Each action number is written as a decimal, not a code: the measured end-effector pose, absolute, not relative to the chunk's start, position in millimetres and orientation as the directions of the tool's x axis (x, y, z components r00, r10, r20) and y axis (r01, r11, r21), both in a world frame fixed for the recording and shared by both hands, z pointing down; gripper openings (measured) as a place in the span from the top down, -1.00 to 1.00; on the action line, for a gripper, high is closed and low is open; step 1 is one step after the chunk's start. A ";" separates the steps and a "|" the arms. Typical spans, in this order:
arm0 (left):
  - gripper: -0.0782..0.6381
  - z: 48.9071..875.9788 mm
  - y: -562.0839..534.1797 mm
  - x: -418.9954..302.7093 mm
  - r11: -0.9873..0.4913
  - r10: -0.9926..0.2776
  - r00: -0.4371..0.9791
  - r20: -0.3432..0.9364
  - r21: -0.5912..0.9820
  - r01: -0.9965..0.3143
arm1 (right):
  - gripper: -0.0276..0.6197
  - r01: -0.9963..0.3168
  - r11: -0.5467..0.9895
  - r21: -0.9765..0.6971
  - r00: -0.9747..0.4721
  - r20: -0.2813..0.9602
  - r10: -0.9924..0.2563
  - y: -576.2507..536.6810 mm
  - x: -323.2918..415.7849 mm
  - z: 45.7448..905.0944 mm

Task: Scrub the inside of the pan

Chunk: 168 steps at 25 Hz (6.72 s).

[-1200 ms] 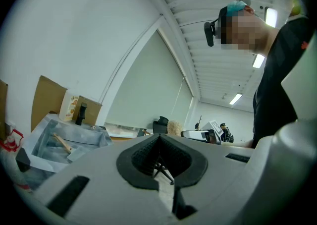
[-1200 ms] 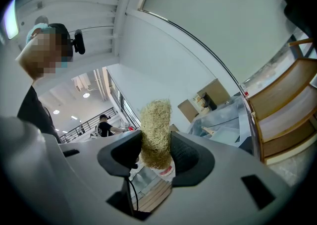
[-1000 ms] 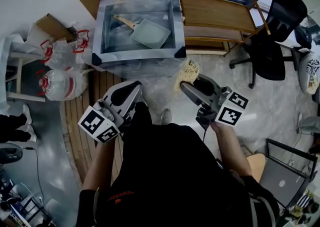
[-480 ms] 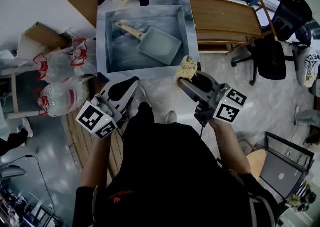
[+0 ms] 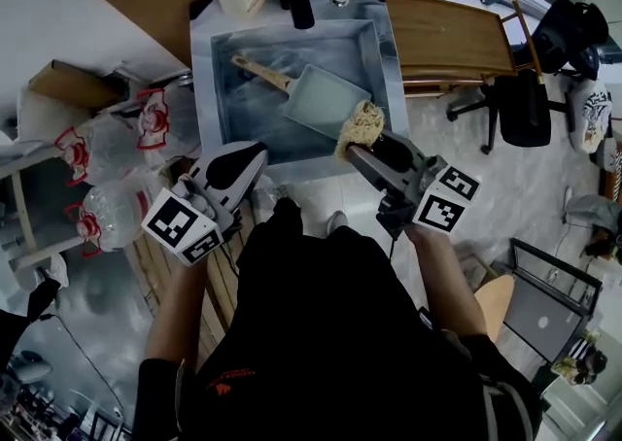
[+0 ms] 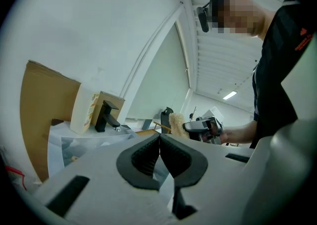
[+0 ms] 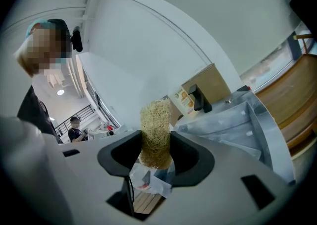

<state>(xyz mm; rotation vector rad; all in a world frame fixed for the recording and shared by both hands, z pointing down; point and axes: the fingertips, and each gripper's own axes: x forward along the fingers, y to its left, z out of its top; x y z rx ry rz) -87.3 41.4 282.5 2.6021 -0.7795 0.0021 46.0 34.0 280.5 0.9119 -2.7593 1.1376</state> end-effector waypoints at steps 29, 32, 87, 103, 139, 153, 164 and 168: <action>0.72 376.1 -63.8 -64.7 -0.851 -0.400 0.845 0.355 0.199 -0.487 | 0.35 -0.491 0.566 -0.662 -0.870 0.332 -0.365 -72.2 51.5 359.3; 0.72 392.6 -80.2 -57.2 -0.871 -0.365 0.841 0.399 0.173 -0.460 | 0.35 -0.495 0.562 -0.663 -0.868 0.353 -0.348 -84.8 57.8 375.8; 0.36 593.6 -109.9 -48.7 -0.931 -0.137 0.298 0.945 -0.226 0.286 | 0.36 -0.577 0.811 -0.096 -0.264 0.962 -0.074 -107.0 52.9 608.6; 0.38 593.7 -109.4 -48.6 -0.941 -0.127 0.281 0.951 -0.205 0.268 | 0.36 -0.412 0.894 -0.174 -0.299 0.953 0.048 -35.6 18.8 606.5; 0.39 594.5 -109.2 -48.7 -0.945 -0.135 0.277 0.951 -0.207 0.253 | 0.36 -0.492 0.869 -0.050 -0.165 0.986 -0.036 -81.0 77.6 609.5; 0.40 594.0 -108.9 -48.7 -0.947 -0.133 0.279 0.951 -0.205 0.247 | 0.36 -0.396 0.909 -0.131 -0.178 0.982 0.064 -23.0 45.2 607.9; 0.40 594.6 -108.0 -48.7 -0.943 -0.136 0.282 0.950 -0.211 0.256 | 0.36 -0.369 0.923 -0.114 -0.147 0.987 0.063 -27.7 44.5 601.6; 0.41 594.4 -107.6 -48.4 -0.940 -0.137 0.285 0.949 -0.215 0.264 | 0.36 -0.285 0.958 0.024 -0.014 0.999 -0.029 -50.6 67.8 597.5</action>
